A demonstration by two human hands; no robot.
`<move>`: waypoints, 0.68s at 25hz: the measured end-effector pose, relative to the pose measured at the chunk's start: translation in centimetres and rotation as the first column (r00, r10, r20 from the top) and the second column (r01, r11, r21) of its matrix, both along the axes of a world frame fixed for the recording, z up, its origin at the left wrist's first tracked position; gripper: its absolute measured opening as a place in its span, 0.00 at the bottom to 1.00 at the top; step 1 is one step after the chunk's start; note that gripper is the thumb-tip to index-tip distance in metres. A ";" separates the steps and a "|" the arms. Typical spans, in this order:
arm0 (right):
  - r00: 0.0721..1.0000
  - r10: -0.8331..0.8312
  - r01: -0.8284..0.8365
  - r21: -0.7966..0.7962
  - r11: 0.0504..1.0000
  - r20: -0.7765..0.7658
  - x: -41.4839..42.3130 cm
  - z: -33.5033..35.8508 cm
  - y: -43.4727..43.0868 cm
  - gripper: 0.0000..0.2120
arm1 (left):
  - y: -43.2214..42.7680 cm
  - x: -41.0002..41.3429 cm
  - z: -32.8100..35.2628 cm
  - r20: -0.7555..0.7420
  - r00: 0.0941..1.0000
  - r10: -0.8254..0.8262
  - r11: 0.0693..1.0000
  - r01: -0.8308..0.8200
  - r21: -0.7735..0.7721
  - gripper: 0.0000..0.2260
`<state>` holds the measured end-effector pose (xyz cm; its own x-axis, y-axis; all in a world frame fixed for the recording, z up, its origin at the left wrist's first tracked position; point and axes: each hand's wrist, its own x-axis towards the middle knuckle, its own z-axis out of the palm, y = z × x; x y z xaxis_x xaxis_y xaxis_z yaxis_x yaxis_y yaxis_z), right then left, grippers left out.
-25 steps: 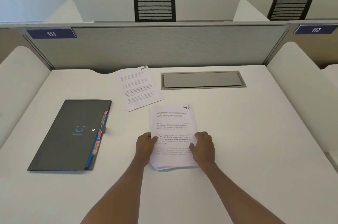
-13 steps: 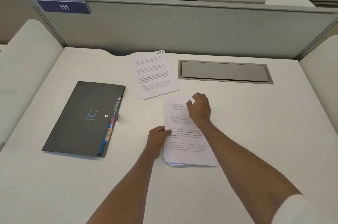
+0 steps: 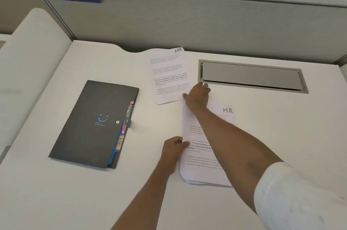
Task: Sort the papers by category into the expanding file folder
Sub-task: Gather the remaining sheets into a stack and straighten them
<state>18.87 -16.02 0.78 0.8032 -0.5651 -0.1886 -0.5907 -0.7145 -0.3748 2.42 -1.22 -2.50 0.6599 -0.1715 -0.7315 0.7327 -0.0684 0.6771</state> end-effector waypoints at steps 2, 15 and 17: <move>0.999 -0.015 0.016 0.008 1.000 -0.028 0.6 -0.1 0.6 0.31 | 0.0 0.1 0.1 -0.012 1.000 0.004 1.000 -0.004 -0.012 0.08; 0.838 -0.545 0.297 0.856 0.422 -0.021 -2.2 2.8 -1.9 0.10 | -0.1 -0.3 0.8 0.039 0.999 0.005 1.000 -0.006 0.022 0.08; 0.804 -0.591 0.272 0.923 0.273 -0.062 -4.1 3.9 -2.6 0.07 | -0.1 -0.3 0.8 0.053 0.999 0.011 0.999 -0.013 0.033 0.08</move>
<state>14.77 -18.58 4.73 0.5921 -0.4860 -0.6428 -0.4713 0.4381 -0.7654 2.11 -1.30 -1.68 0.6995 -0.1398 -0.7008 0.6970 -0.0828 0.7123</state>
